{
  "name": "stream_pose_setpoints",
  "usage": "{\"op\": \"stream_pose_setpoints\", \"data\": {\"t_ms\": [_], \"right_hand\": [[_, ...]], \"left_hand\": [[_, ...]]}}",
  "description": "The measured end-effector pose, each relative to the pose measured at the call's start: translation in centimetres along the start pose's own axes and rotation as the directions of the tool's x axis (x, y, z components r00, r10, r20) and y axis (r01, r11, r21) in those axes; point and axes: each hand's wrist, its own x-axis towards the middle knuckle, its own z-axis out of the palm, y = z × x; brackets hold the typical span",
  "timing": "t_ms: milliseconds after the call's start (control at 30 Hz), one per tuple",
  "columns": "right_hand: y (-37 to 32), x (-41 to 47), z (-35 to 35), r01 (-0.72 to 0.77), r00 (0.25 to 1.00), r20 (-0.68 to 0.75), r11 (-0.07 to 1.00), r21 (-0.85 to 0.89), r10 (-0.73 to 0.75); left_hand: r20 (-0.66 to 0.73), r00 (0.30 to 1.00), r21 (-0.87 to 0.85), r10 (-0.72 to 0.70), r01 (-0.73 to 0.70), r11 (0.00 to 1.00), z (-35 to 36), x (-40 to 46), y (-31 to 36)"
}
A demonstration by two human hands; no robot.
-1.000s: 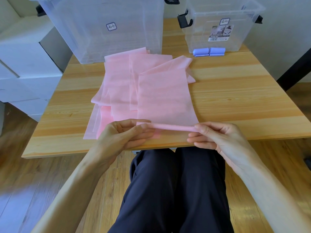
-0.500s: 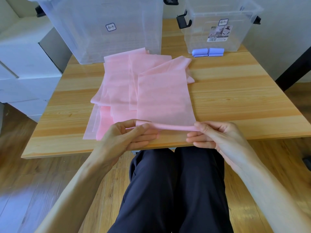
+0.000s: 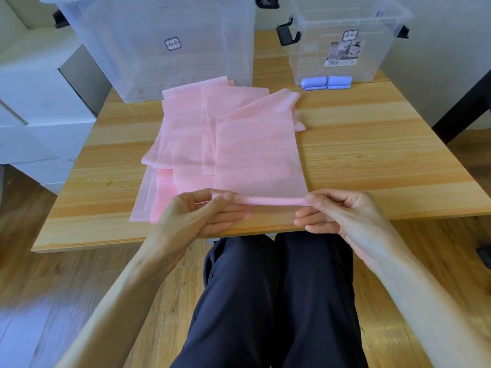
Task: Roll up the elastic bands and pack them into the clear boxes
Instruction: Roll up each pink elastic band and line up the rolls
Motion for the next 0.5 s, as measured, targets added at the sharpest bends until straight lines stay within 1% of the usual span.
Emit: {"op": "stream_pose_setpoints", "data": {"t_ms": [100,233,367,433,500], "right_hand": [[0.03,0.05,0.04,0.003,1.0,-0.012,1.0,-0.002,-0.003],[0.14,-0.1,-0.12,0.014,0.999,0.036,1.0,0.018,-0.014],[0.28,-0.07,-0.12,0.022,1.0,-0.008,1.0,-0.006,-0.022],[0.26,-0.04,-0.07,0.022,1.0,-0.018,1.0,0.005,-0.022],[0.24,-0.06,-0.08,0.034,0.999,-0.001,0.999,0.023,-0.034]], "left_hand": [[0.002,1.0,0.004,0.01,-0.01,1.0,0.02,0.05,-0.2],[-0.052,0.999,0.008,0.012,-0.012,1.0,0.08,0.19,-0.24],[0.017,1.0,-0.03,0.025,-0.024,0.999,-0.02,0.16,-0.32],[0.016,0.999,-0.049,0.032,-0.031,0.998,0.04,0.14,-0.36],[0.005,0.999,-0.034,0.036,-0.036,0.999,0.17,0.19,-0.36]]}}
